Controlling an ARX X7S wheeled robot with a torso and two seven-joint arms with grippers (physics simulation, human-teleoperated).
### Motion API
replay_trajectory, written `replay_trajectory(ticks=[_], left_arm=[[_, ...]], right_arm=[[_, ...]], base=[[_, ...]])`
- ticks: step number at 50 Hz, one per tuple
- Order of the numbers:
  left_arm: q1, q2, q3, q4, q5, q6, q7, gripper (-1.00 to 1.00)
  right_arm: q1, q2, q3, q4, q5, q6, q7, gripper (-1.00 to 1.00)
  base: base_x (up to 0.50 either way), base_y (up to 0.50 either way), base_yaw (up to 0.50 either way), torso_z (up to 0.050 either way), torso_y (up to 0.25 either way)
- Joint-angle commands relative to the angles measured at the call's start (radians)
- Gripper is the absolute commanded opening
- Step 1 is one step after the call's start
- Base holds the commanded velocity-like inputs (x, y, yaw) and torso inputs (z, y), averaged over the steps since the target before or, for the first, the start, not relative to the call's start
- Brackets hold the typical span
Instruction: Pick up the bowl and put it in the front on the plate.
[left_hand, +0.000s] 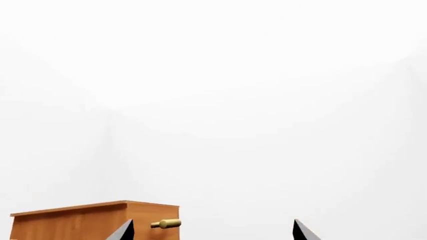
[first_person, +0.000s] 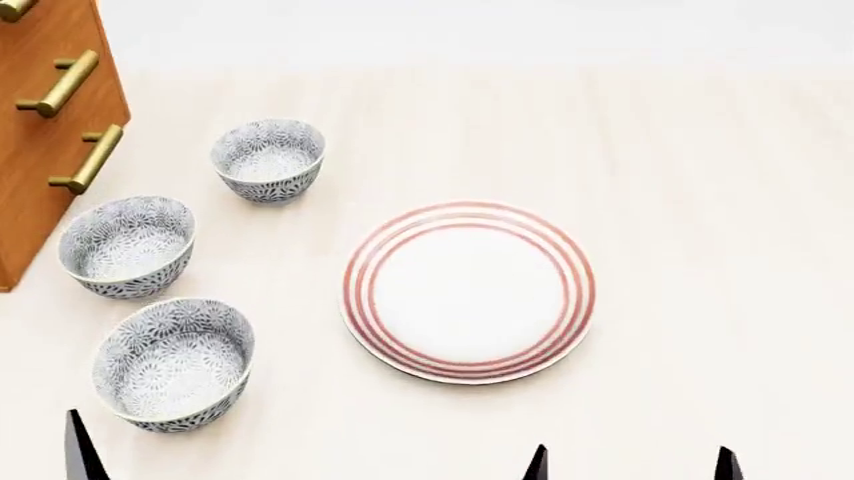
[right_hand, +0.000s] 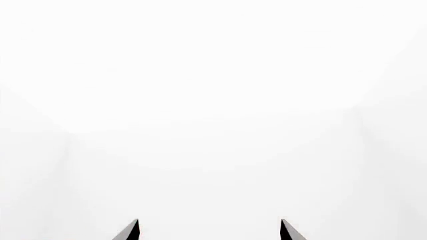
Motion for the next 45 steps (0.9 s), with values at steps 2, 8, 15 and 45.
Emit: replay_trajectory(ticks=[2, 8, 15, 45], left_arm=[[0.002, -0.004, 0.002, 0.01, 0.015, 0.01, -0.013, 1.0], [0.003, -0.01, 0.007, 0.017, 0.013, 0.002, -0.018, 1.0], [0.002, -0.016, 0.013, 0.014, 0.014, 0.003, -0.028, 1.0], [0.002, -0.038, 0.034, 0.017, 0.021, 0.003, -0.064, 1.0]], right_arm=[[0.002, 0.002, 0.002, -0.005, -0.02, -0.036, 0.004, 1.0], [0.002, 0.008, -0.003, -0.012, -0.025, -0.031, 0.011, 1.0], [0.003, 0.013, -0.01, -0.007, -0.031, -0.038, 0.017, 1.0], [0.002, 0.036, -0.032, -0.012, -0.043, -0.052, 0.043, 1.0]], base=[[0.5, 0.0, 0.0, 0.0, 0.0], [0.5, 0.0, 0.0, 0.0, 0.0], [0.5, 0.0, 0.0, 0.0, 0.0], [0.5, 0.0, 0.0, 0.0, 0.0]])
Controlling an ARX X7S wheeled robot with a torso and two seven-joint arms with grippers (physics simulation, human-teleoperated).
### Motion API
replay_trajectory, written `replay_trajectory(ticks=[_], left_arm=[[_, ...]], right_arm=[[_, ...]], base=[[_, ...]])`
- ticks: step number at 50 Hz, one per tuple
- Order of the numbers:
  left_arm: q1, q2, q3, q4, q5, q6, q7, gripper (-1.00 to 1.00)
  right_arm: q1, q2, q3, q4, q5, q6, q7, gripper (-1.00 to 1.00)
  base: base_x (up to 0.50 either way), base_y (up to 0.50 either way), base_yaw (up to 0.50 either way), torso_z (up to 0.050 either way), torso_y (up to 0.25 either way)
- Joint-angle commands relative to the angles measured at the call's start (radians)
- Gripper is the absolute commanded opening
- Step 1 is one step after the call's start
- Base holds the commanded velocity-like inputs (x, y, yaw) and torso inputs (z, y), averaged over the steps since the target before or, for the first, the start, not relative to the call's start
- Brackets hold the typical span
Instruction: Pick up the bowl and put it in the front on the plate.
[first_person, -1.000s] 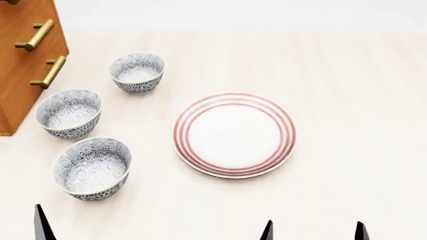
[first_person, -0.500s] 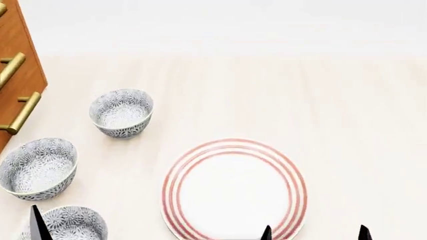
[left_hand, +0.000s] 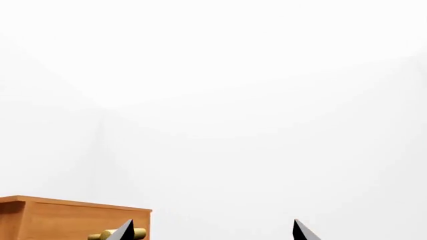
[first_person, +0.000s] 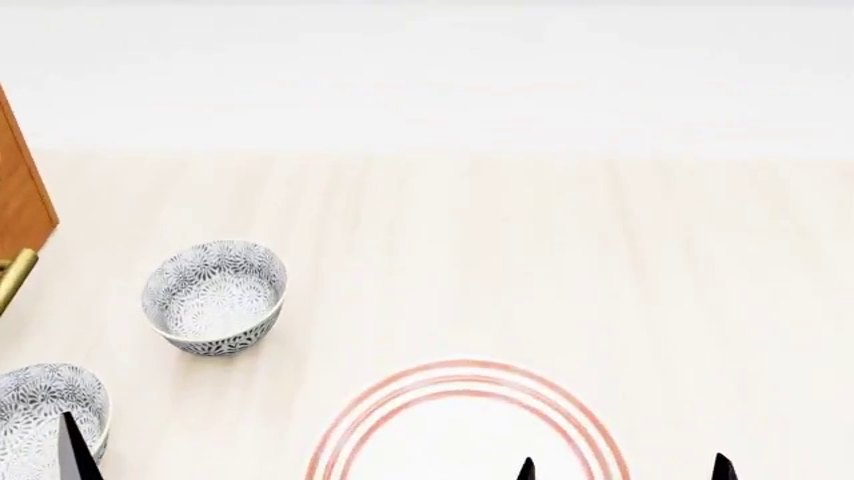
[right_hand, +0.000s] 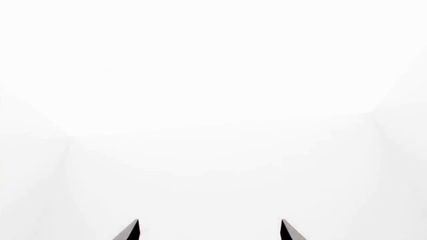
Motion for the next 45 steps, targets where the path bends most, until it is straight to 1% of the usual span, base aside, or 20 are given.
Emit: replay_trajectory(ticks=[1, 8, 35, 37, 39, 45], left_arm=[[0.001, 0.001, -0.004, 0.004, 0.012, 0.0, -0.005, 1.0], [0.001, -0.003, -0.001, 0.008, 0.013, -0.004, -0.013, 1.0], [-0.004, -0.022, 0.023, 0.002, 0.001, -0.018, -0.028, 1.0], [-0.009, -0.027, 0.034, -0.008, -0.028, -0.032, -0.016, 1.0], [-0.014, -0.032, 0.048, -0.012, -0.069, -0.068, 0.006, 1.0], [-0.017, -0.037, 0.064, -0.025, -0.087, -0.088, 0.017, 1.0]], right_arm=[[-0.002, 0.001, 0.002, -0.009, -0.006, -0.001, 0.0, 1.0], [-0.002, 0.002, 0.002, -0.01, -0.016, -0.022, 0.005, 1.0], [0.001, 0.016, -0.015, 0.002, -0.022, -0.027, 0.02, 1.0], [0.005, 0.02, -0.02, 0.001, 0.003, 0.012, 0.026, 1.0], [0.005, 0.021, -0.023, 0.004, 0.002, 0.009, 0.026, 1.0], [0.009, 0.028, -0.031, 0.012, 0.026, 0.046, 0.032, 1.0]], base=[[0.0, 0.0, 0.0, 0.0, 0.0], [0.0, 0.0, 0.0, 0.0, 0.0], [0.0, 0.5, 0.0, 0.0, 0.0], [0.0, 0.0, 0.0, 0.0, 0.0], [0.0, 0.0, 0.0, 0.0, 0.0], [0.0, 0.0, 0.0, 0.0, 0.0]])
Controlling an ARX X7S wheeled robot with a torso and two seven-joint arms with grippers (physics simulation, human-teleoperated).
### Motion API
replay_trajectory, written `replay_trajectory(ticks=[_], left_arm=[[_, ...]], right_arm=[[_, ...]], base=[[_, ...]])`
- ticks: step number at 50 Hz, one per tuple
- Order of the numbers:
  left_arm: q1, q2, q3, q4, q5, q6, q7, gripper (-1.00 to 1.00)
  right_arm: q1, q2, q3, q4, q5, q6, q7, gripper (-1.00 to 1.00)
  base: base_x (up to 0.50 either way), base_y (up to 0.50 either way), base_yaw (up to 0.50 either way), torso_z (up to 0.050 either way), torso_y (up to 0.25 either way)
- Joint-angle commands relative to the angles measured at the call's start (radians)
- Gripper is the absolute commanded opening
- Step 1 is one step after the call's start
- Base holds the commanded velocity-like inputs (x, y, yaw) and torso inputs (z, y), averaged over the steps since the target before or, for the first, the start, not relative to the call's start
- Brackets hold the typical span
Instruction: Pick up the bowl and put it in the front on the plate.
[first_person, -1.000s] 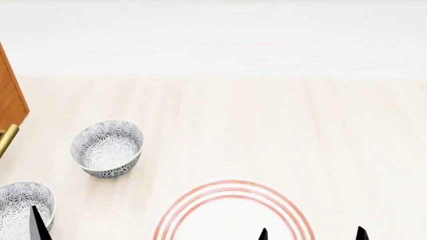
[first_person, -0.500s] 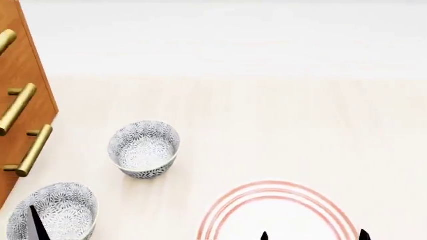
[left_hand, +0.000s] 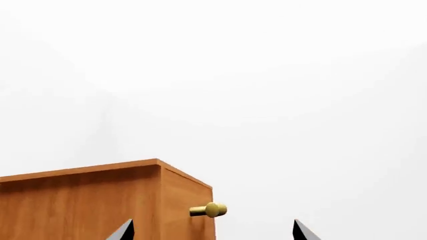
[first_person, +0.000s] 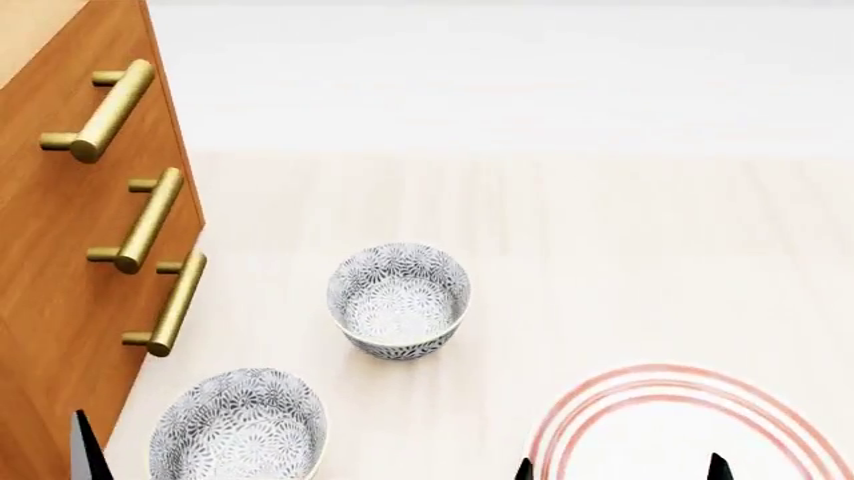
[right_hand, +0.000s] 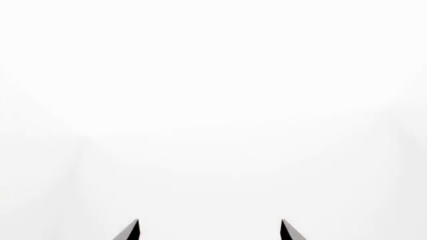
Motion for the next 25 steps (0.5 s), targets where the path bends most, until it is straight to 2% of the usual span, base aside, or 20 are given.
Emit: replay_trajectory(ticks=[1, 9, 25], left_arm=[[-0.008, -0.002, 0.019, -0.017, -0.043, -0.047, 0.034, 1.0], [-0.01, 0.0, 0.022, -0.021, -0.025, -0.074, 0.026, 1.0], [-0.007, -0.005, 0.022, -0.001, -0.021, -0.086, 0.007, 1.0]], right_arm=[[0.004, 0.003, -0.001, 0.01, 0.02, 0.043, -0.001, 1.0], [0.003, 0.008, -0.01, 0.011, 0.018, 0.047, 0.0, 1.0], [0.008, 0.015, -0.014, 0.002, 0.019, 0.066, 0.013, 1.0]], base=[[0.0, 0.0, 0.0, 0.0, 0.0], [0.0, 0.0, 0.0, 0.0, -0.011], [0.0, 0.0, 0.0, 0.0, -0.246]])
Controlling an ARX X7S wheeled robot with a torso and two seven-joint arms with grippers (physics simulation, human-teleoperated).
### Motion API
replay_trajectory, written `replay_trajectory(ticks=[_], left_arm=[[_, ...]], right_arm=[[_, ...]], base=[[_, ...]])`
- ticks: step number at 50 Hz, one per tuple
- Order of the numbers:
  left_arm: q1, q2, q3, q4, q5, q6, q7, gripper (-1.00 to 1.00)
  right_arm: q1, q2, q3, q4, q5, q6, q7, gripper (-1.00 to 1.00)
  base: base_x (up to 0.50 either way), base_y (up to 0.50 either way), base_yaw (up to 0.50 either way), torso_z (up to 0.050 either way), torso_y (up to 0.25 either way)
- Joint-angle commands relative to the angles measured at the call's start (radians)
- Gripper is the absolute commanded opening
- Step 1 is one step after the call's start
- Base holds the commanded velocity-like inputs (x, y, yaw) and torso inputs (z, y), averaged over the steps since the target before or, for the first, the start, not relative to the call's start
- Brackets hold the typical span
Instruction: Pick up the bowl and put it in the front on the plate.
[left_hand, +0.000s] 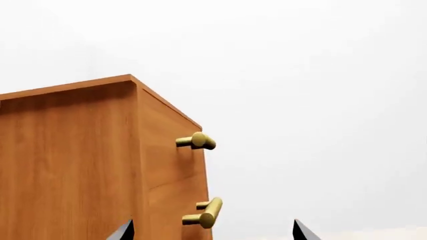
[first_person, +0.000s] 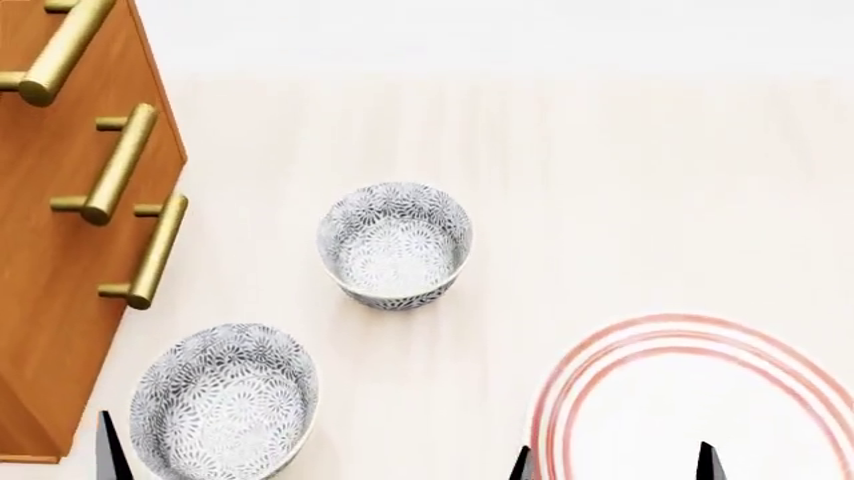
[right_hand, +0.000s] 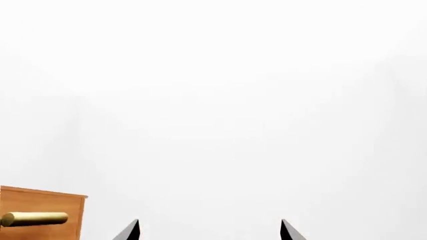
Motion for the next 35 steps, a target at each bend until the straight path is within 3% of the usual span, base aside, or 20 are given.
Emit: replay_trajectory(ticks=[1, 6, 25, 29, 35], left_arm=[[0.0, 0.005, -0.007, 0.01, 0.008, -0.014, 0.001, 1.0], [-0.002, 0.003, -0.004, 0.006, 0.008, -0.014, -0.003, 1.0], [-0.004, -0.009, 0.011, -0.002, 0.004, 0.006, -0.013, 1.0], [-0.004, -0.011, 0.016, -0.003, 0.001, 0.005, -0.013, 1.0], [-0.002, -0.014, 0.024, -0.002, -0.003, 0.001, -0.01, 1.0]], right_arm=[[0.003, -0.003, 0.007, -0.004, -0.006, 0.012, -0.002, 1.0], [0.005, -0.002, 0.007, -0.003, -0.007, 0.011, 0.002, 1.0], [0.067, 0.0, 0.029, -0.054, -0.017, 0.118, 0.04, 1.0], [0.139, 0.013, 0.032, -0.121, 0.001, 0.291, 0.051, 1.0], [0.373, 0.065, 0.007, -0.226, 0.17, 0.754, 0.048, 1.0]], base=[[0.0, 0.0, 0.0, 0.0, -0.25], [0.0, 0.0, 0.0, 0.0, -0.228], [0.0, 0.0, 0.0, 0.0, -0.004], [0.0, 0.0, 0.0, 0.0, 0.0], [0.0, 0.0, 0.0, 0.0, 0.0]])
